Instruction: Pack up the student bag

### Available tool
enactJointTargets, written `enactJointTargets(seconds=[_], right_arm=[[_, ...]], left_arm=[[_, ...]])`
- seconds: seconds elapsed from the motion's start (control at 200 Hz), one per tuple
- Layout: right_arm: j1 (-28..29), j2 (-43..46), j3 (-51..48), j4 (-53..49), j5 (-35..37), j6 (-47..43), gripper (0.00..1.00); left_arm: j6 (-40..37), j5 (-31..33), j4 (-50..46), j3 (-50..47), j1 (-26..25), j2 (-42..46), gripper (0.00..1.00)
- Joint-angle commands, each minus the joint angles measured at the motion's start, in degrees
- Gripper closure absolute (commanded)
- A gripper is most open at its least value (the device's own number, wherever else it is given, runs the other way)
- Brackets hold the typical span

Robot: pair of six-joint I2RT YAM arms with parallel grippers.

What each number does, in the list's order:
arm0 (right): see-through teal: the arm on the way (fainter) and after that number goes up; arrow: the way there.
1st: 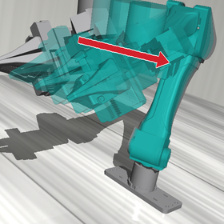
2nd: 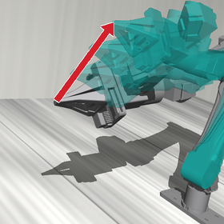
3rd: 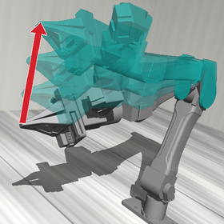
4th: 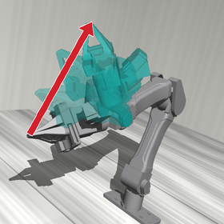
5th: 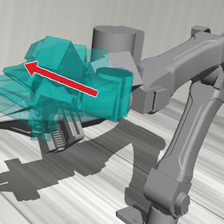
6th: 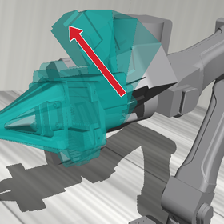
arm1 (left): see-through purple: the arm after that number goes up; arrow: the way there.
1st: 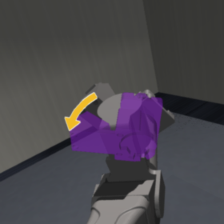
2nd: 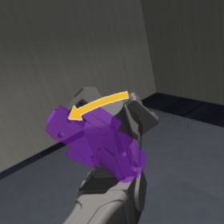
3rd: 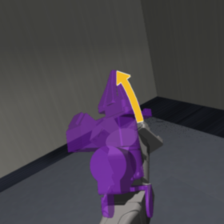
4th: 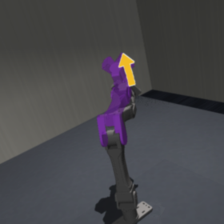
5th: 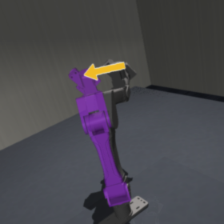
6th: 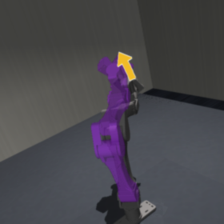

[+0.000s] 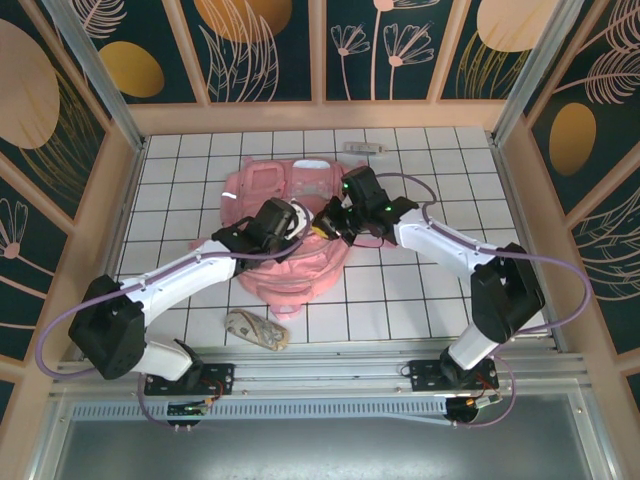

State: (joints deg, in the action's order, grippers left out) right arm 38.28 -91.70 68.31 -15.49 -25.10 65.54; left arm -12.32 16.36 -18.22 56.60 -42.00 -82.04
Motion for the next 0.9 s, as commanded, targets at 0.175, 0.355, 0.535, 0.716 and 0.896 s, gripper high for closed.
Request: enactJointTargets(seconds=[0.175, 0.355, 0.535, 0.716, 0.896], right_arm=[[-1.45, 5.06, -0.39, -2.74, 4.74, -3.4, 0.57], [-1.44, 7.73, -4.54, -2.0, 7.13, -3.14, 0.5], [-0.27, 8.21, -7.91, -1.21, 10.26, -4.61, 0.5], [1.82, 6.33, -7.52, -4.75, 14.84, -8.96, 0.48], [3.0, 1.89, -8.09, -9.91, 20.7, -13.97, 0.48]], left_arm=[[4.05, -0.96, -3.44, 9.17, 1.83, -3.18, 1.0], [7.31, -6.1, -8.59, 16.68, 3.31, -4.44, 1.0], [15.14, -14.86, -10.7, 20.91, 8.2, -3.82, 1.0], [23.23, -23.34, -8.89, 23.62, 10.6, -2.08, 1.0], [27.26, -24.3, -7.4, 26.31, 11.68, -0.94, 1.0]])
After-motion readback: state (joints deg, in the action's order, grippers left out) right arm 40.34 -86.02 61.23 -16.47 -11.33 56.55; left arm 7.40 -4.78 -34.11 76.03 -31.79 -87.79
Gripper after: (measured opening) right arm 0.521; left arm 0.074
